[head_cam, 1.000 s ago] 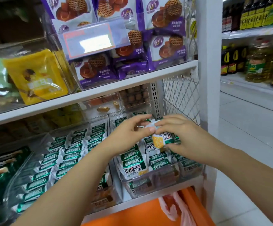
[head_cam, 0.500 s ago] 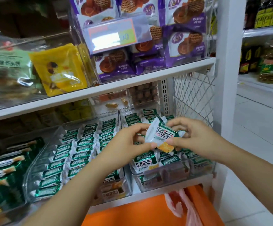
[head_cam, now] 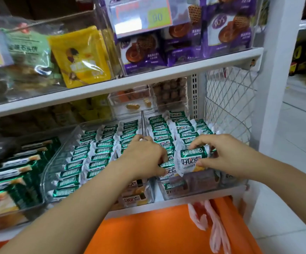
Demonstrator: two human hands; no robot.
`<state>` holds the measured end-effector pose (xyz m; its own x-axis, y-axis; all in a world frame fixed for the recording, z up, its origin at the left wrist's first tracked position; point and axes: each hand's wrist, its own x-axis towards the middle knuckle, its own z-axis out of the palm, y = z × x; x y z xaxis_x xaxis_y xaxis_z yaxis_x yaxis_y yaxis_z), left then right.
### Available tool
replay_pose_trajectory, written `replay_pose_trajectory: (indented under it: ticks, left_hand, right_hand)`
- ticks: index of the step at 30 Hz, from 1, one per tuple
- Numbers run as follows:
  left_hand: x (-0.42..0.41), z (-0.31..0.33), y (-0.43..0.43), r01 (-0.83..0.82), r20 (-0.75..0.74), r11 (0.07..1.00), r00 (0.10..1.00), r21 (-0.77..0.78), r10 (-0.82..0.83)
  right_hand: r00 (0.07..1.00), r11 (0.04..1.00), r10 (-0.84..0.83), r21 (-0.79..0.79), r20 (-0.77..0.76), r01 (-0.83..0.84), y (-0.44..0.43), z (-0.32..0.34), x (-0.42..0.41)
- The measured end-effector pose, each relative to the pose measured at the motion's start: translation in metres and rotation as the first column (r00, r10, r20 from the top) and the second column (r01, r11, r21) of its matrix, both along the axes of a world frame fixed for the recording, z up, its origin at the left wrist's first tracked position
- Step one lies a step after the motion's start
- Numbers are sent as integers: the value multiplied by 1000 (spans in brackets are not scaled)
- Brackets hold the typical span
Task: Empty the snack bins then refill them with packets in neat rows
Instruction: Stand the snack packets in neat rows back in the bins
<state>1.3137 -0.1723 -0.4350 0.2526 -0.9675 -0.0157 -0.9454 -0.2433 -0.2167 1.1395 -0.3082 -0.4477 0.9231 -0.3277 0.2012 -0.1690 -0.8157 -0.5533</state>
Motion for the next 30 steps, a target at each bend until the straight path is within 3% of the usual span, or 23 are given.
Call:
replay_pose_trajectory:
  ticks: [12,18,24,27,30]
  left_hand:
    - [8,3,7,1,-204,989,978,-147,-32]
    - [18,4,3,-17,-290,994,957,-106,-14]
    - [23,12,1,-74,-505,990,863,-117,5]
    - [20,11,3,-33,-423,988,906,-154,-36]
    - [16,4,8,23,-303,997,952,-74,-44]
  right_hand:
    - [999,994,8,-105,38,-4,13,-15,13]
    - [998,994,4,-106,61,3,23,-30,25]
    - [997,992,72,-104,-9,-73,34,-37,29]
    - [995,996,91,-19,-39,-92,29,-34,28]
    - [997,999,-3,47,73,0,28,-35,28]
